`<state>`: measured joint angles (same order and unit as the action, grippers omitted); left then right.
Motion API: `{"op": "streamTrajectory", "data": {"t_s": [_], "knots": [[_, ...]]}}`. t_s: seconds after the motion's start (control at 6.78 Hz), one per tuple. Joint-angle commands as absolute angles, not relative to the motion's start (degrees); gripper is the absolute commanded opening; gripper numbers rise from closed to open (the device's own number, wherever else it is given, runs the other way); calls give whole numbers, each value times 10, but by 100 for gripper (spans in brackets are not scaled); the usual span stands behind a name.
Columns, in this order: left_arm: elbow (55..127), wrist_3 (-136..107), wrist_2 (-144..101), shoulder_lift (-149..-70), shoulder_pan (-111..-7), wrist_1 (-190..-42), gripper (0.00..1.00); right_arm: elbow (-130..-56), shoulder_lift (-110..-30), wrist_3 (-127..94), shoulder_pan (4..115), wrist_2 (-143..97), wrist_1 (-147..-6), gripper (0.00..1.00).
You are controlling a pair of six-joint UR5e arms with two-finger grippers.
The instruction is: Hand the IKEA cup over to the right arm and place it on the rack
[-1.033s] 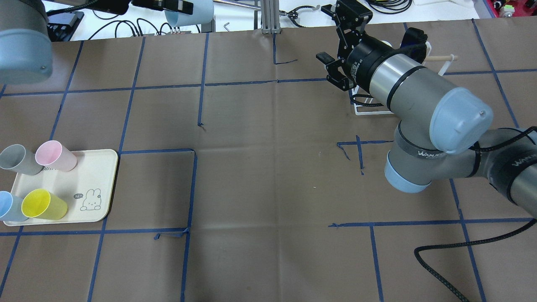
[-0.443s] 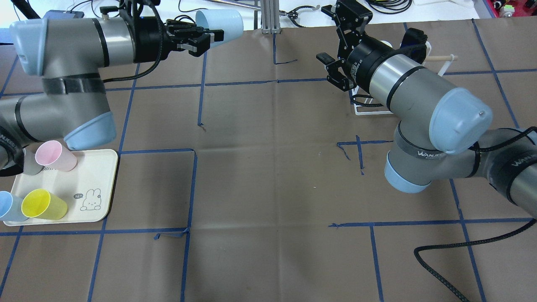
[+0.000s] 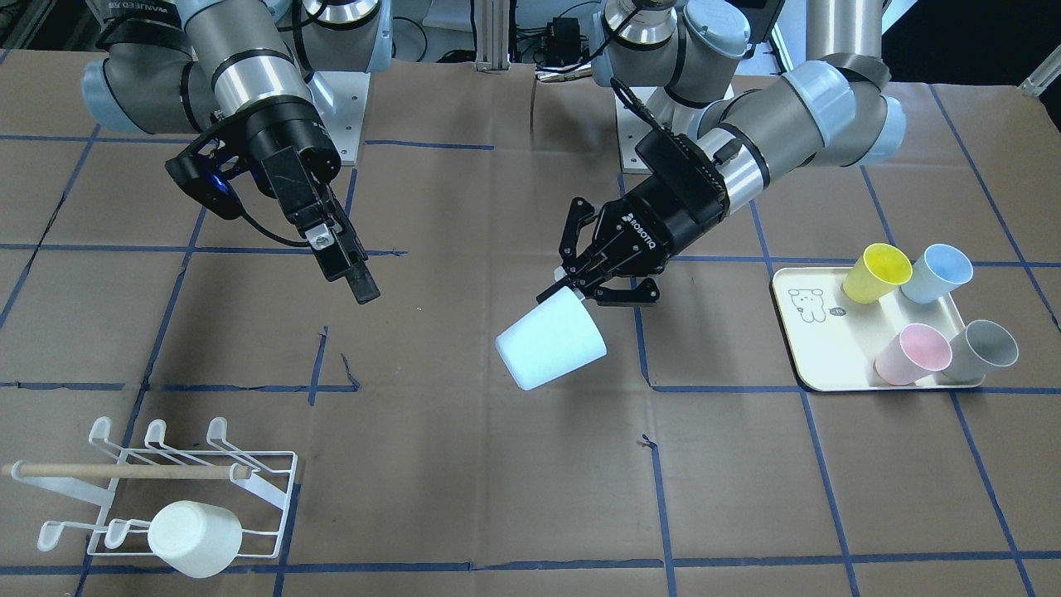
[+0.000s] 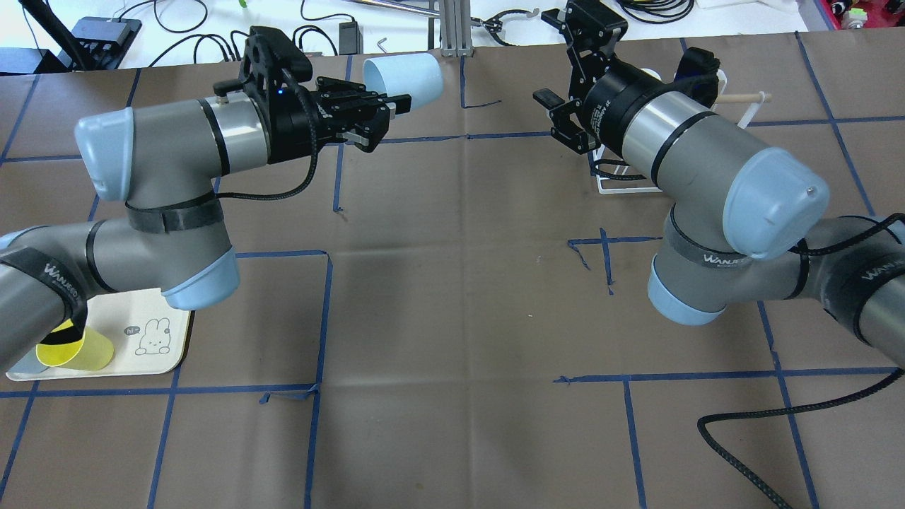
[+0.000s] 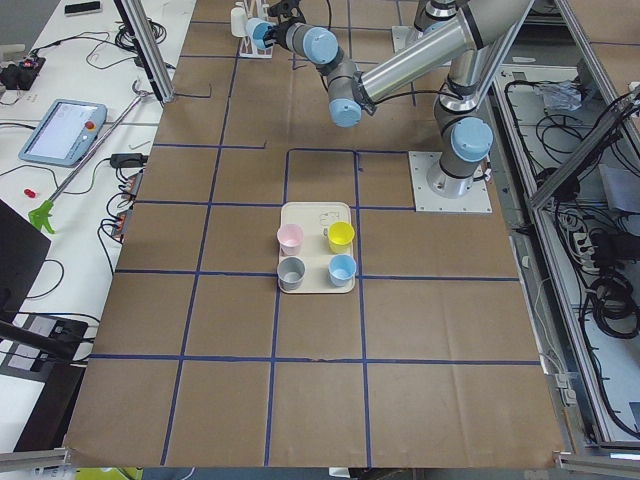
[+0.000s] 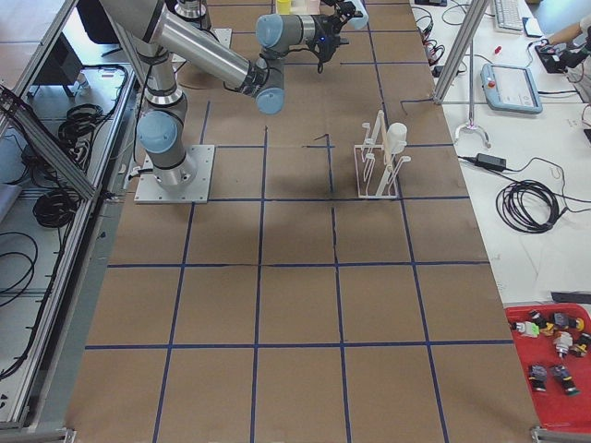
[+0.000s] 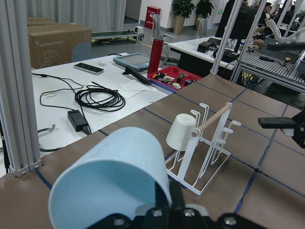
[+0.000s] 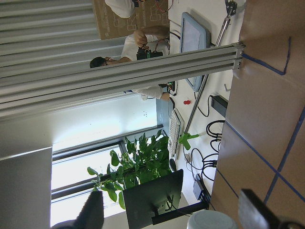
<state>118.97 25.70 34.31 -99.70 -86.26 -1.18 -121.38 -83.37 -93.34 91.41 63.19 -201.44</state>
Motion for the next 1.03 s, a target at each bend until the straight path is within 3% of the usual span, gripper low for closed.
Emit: {"op": "streamTrajectory", "data": {"t_s": [0.0,0.44,0.89], "knots": [[1207,234,342,-998,-868,28,4,-1213,-834,-933,914,632,-2014,100],[1208,236,340,-997,-872,29,5,-1214,-830,-933,918,634,-2007,100],[1208,236,340,-997,-872,29,6,-1208,-833,-917,964,627,-1886,100]]}}
